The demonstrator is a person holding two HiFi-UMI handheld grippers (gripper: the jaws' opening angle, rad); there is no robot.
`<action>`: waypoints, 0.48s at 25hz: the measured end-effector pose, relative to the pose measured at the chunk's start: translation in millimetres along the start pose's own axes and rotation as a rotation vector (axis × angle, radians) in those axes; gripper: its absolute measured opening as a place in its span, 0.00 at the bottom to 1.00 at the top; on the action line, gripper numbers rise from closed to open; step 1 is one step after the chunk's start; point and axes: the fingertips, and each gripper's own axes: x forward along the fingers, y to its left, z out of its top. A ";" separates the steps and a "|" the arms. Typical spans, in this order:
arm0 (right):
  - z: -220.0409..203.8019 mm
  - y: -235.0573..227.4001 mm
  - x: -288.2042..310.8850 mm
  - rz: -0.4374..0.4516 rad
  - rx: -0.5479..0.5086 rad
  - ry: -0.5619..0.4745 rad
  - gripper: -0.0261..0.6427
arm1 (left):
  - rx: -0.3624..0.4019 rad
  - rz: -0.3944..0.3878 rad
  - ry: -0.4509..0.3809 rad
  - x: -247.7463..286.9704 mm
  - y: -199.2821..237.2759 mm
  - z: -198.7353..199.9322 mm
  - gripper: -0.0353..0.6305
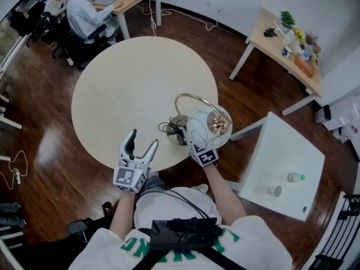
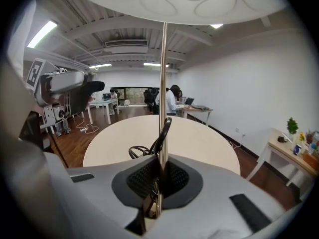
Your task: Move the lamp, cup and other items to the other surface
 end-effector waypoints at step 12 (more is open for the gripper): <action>59.9 123.9 203.8 0.188 -0.042 0.000 0.07 | -0.065 0.208 0.023 -90.2 165.5 1.9 0.56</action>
